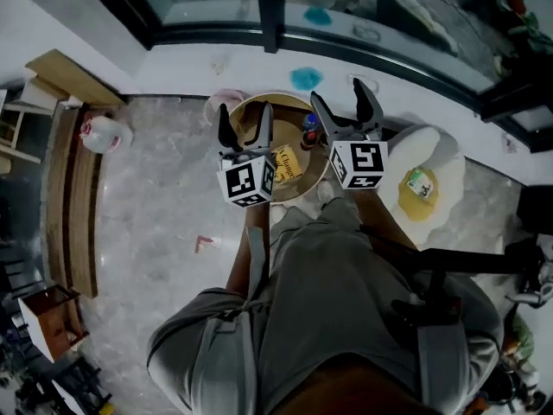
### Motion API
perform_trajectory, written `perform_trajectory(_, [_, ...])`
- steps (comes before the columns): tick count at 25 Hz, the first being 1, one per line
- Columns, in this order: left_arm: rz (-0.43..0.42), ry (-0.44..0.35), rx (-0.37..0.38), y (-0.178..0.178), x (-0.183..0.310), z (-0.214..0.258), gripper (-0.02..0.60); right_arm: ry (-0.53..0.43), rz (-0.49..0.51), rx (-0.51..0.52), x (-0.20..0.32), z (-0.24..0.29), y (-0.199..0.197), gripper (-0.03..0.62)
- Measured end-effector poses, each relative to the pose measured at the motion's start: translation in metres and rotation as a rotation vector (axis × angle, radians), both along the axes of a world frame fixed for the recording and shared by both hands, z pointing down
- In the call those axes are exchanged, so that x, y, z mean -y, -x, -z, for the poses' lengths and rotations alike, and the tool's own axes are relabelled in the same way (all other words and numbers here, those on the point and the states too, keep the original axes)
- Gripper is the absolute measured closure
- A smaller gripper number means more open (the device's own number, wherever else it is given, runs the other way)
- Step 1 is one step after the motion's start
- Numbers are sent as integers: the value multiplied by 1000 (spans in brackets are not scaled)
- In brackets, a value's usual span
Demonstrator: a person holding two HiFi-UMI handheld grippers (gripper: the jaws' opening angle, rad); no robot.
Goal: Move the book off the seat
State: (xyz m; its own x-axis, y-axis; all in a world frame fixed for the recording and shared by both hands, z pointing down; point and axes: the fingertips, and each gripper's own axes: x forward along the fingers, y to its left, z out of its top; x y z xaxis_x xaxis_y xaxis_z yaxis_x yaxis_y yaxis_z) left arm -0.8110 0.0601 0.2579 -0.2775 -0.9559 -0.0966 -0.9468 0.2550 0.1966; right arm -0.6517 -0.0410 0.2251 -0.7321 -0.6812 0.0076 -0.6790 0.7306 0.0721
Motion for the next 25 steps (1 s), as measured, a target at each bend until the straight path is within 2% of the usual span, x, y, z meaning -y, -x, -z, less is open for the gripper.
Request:
perform_trajectory(4, [-324, -9, -76, -86, 67, -26, 216, 15, -295, -68, 11, -7, -108, 215])
perform_trajectory(6, [-428, -14, -77, -128, 88, -29, 216, 12, -394, -93, 14, -2, -160, 215])
perform_trajectory(8, [-496, -18, -73, -169, 100, -29, 216, 1, -476, -110, 11, 5, -211, 215])
perform_trajectory(11, [-576, -33, -67, -233, 103, -18, 216, -3, -583, -100, -7, 16, -286, 215])
perform_trajectory(14, [-636, -66, -39, -298, 101, 5, 216, 10, -639, -52, -21, 20, -347, 215])
perform_trajectory(19, [-673, -77, 3, -389, 85, 21, 216, 17, -615, 17, -39, 14, -409, 215])
perform_trajectory(25, [-715, -58, 40, -507, 62, 26, 216, 20, -625, 102, -57, 8, -510, 215])
